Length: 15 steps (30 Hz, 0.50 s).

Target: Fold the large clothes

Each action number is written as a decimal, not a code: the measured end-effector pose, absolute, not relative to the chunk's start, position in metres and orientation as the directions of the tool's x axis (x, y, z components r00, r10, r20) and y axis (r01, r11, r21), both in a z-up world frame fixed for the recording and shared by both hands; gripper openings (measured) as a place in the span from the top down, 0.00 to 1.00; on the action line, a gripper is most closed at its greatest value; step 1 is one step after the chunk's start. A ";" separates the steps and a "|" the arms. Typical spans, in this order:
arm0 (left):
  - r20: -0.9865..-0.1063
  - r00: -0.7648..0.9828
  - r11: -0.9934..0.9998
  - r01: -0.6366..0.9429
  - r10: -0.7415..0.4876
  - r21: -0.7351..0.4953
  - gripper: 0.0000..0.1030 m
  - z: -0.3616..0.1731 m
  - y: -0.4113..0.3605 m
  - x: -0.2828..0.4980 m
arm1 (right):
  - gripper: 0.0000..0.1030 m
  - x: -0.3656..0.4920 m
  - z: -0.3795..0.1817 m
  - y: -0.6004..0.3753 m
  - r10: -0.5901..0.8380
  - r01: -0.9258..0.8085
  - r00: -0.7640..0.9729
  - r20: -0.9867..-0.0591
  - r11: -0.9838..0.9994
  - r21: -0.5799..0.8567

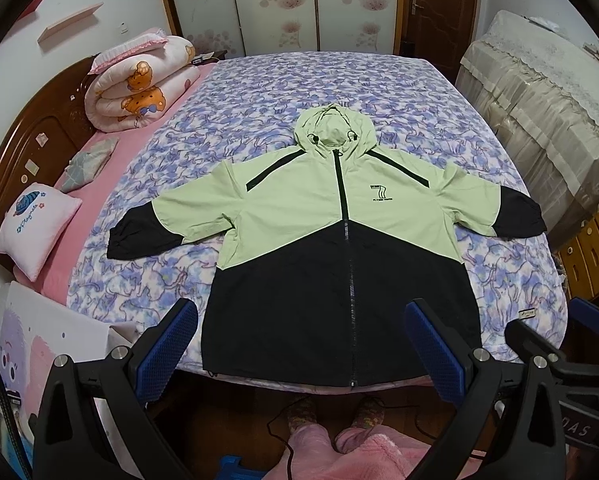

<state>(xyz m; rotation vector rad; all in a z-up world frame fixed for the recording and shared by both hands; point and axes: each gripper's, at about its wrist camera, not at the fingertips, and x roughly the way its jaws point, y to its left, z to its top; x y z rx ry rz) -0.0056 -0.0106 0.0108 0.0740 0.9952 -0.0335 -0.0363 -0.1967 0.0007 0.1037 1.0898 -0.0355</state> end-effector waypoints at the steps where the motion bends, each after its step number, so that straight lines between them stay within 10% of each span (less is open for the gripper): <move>1: -0.839 0.545 0.997 0.055 0.007 0.044 0.01 0.011 -0.012 -0.005 | 0.03 -0.035 0.000 -0.199 0.024 0.070 0.456 -0.890 0.996 0.063; 15: -0.824 0.560 0.990 -0.139 0.082 0.004 0.01 0.020 -0.028 -0.015 | 0.03 -0.024 0.004 -0.239 0.124 0.010 0.505 -0.854 0.989 0.150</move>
